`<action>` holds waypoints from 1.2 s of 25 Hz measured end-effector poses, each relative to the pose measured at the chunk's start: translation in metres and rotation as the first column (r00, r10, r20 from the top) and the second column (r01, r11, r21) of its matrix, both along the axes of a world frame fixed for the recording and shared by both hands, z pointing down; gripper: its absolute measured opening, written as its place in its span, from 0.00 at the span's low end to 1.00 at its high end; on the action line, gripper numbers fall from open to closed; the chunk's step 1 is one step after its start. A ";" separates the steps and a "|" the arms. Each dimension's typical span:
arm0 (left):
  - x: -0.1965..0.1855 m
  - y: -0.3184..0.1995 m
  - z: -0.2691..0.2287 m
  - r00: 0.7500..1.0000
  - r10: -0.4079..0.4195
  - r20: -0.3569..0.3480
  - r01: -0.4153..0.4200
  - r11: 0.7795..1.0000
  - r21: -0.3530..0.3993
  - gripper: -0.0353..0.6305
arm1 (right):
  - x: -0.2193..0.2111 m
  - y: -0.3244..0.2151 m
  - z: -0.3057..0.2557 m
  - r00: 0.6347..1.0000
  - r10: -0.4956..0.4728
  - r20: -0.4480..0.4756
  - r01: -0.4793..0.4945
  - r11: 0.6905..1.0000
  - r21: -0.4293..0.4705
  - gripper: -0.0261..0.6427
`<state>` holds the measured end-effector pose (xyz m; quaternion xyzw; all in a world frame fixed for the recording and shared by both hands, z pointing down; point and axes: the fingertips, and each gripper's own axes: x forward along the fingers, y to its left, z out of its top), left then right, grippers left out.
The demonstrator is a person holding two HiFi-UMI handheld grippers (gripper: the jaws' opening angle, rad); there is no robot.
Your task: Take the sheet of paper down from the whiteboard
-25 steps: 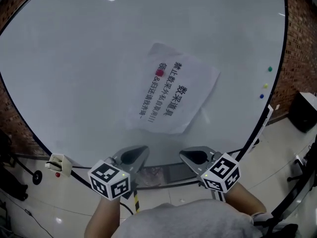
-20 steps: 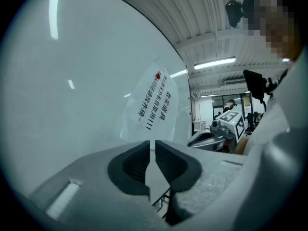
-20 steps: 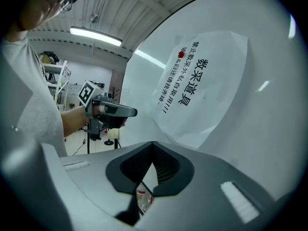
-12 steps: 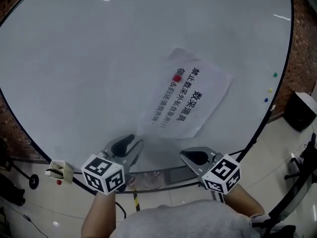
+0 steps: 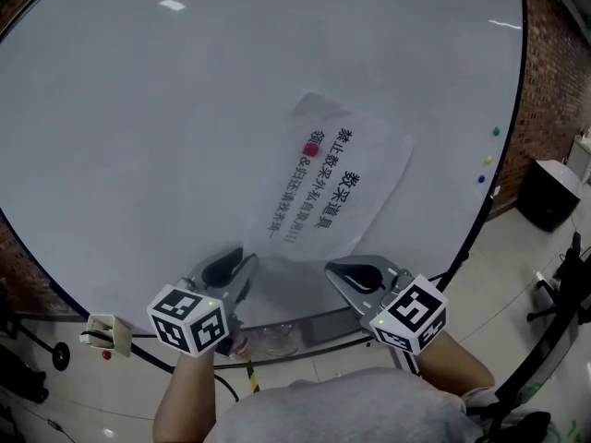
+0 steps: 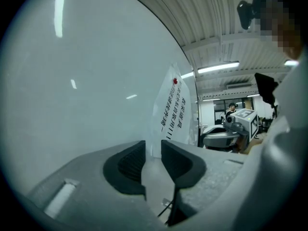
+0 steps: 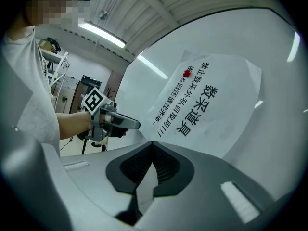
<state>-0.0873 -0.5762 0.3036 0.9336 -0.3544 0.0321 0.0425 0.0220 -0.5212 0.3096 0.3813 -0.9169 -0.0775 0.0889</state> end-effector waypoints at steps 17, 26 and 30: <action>-0.003 0.008 -0.008 0.999 0.038 0.020 -0.038 0.999 -0.001 0.06 | -0.004 -0.043 -0.170 0.946 0.308 -0.106 -0.197 0.801 0.565 0.18; -0.003 0.010 -0.010 0.998 0.040 0.043 -0.040 0.999 0.007 0.06 | -0.005 -0.062 -0.177 0.924 0.371 -0.089 -0.250 0.765 0.593 0.16; -0.003 0.009 -0.009 0.997 0.050 0.051 -0.050 0.999 0.004 0.06 | -0.004 -0.064 -0.176 0.905 0.412 -0.101 -0.263 0.731 0.629 0.16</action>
